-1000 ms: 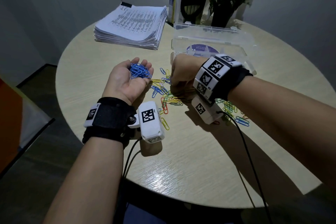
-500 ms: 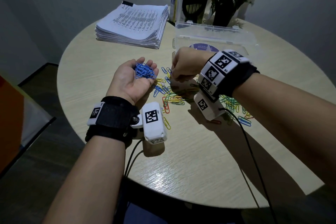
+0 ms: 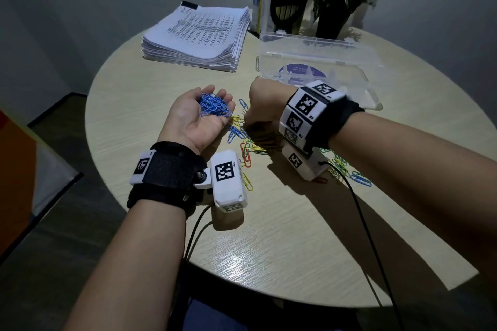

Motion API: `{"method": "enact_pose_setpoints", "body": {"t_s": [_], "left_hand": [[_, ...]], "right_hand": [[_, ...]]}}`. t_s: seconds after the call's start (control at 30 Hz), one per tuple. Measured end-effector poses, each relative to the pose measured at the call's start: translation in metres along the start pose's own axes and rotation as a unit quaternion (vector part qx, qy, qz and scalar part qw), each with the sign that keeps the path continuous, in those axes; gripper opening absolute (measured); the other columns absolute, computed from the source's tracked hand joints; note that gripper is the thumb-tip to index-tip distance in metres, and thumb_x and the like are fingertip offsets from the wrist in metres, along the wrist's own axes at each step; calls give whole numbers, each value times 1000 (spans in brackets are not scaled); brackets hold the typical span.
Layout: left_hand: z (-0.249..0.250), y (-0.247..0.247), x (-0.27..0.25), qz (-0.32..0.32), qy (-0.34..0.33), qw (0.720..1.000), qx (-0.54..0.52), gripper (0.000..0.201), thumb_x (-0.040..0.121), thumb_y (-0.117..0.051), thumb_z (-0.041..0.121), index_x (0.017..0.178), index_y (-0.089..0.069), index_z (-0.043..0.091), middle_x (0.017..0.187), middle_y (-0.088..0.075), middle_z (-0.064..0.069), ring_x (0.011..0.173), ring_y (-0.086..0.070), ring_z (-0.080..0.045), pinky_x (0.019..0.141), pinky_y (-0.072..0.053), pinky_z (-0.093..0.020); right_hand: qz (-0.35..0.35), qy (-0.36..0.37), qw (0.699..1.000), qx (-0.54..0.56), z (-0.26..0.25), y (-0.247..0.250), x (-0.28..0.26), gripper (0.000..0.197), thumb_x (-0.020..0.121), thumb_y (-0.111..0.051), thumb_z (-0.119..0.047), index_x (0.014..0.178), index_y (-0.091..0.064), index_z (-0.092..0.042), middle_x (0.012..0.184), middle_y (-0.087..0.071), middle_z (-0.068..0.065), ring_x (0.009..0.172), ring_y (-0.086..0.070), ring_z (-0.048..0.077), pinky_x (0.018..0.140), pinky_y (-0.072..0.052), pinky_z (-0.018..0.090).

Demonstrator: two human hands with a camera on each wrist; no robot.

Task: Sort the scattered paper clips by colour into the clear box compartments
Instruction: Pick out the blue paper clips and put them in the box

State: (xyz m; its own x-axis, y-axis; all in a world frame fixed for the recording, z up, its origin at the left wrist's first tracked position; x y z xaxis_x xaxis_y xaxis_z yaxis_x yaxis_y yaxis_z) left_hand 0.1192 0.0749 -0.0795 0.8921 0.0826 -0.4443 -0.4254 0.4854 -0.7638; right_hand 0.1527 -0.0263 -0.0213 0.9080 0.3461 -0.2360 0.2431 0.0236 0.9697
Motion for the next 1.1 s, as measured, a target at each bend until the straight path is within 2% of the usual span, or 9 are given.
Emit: {"method": "enact_pose_setpoints", "body": {"t_s": [0.1, 0.23, 0.37, 0.63, 0.7, 0.77, 0.83, 0.97, 1.1], "left_hand": [[0, 1, 0, 0, 2, 1000, 1, 33, 102, -29, 21, 88, -54, 4, 88, -57, -17, 81, -56, -27, 77, -44, -37], [0, 0, 0, -5, 0, 1000, 12, 32, 102, -30, 20, 89, -55, 4, 91, -57, -18, 84, -56, -28, 85, -42, -38], [-2, -1, 1, -20, 14, 1000, -2, 27, 100, -32, 21, 90, -52, 6, 93, -57, -20, 80, -55, -28, 71, -49, -36], [2, 3, -1, -6, 7, 1000, -29, 32, 101, -31, 22, 90, -55, 3, 94, -56, -20, 84, -56, -28, 77, -47, -40], [7, 5, -1, 0, -1, 999, -42, 33, 102, -30, 21, 89, -55, 3, 92, -57, -19, 84, -56, -28, 82, -43, -39], [10, 7, 0, 5, -7, 999, -53, 32, 101, -30, 20, 89, -55, 3, 90, -56, -18, 84, -56, -28, 83, -43, -39], [11, 9, 0, 7, -11, 998, -57, 33, 101, -30, 20, 89, -55, 3, 91, -56, -18, 84, -56, -28, 83, -43, -39], [11, 9, 0, 8, -12, 998, -56, 33, 102, -30, 21, 90, -55, 3, 93, -56, -18, 86, -56, -28, 85, -42, -39], [11, 9, 0, 7, -12, 999, -52, 33, 102, -30, 21, 90, -55, 3, 93, -56, -18, 87, -56, -28, 86, -42, -39]], "right_hand": [[7, 2, 1000, -7, -2, 3, -3, 42, 82, -68, -25, 55, -41, -8, 55, -39, 5, 66, -45, 24, 40, -30, 23], [10, -5, 992, 124, 2, 18, -3, 17, 78, -63, -16, 66, -67, -5, 56, -60, 4, 49, -54, 14, 47, -45, 17], [18, 41, 962, 269, -18, 34, -5, 18, 77, -69, -12, 80, -71, 6, 76, -73, 18, 66, -70, 25, 70, -59, 37], [32, 40, 977, 206, -18, 32, -1, 14, 76, -65, -2, 83, -75, 4, 79, -74, 18, 79, -73, 28, 76, -60, 43], [22, 35, 988, 146, -15, 25, -1, 18, 73, -64, 1, 87, -75, 3, 80, -74, 16, 71, -71, 24, 78, -59, 40], [-6, 38, 993, 108, -16, 15, -4, 23, 75, -66, -2, 96, -73, 2, 74, -68, 11, 61, -59, 16, 66, -56, 24], [-18, 52, 997, 62, -21, 7, -8, 23, 81, -66, -13, 100, -71, -1, 77, -63, 10, 64, -53, 15, 57, -49, 21], [18, 40, 999, 24, -25, 4, -11, 40, 80, -71, -39, 62, -50, -10, 60, -47, 1, 56, -46, 16, 43, -31, 22], [5, 29, 1000, 9, -25, -2, -9, 44, 72, -78, -39, 63, -46, -11, 59, -44, -1, 49, -40, 9, 43, -34, 22]]}}
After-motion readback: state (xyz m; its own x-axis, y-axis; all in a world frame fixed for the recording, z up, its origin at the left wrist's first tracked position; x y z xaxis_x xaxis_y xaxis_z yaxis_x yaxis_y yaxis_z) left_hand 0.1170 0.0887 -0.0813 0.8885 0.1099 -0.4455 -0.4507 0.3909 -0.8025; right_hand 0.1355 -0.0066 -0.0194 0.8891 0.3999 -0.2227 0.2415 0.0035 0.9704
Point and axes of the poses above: each hand's wrist, its own x-axis towards the middle knuckle, its own y-axis out of the back of the hand, z = x × y, the point moved 8 cm from there along x, towards the middle knuckle
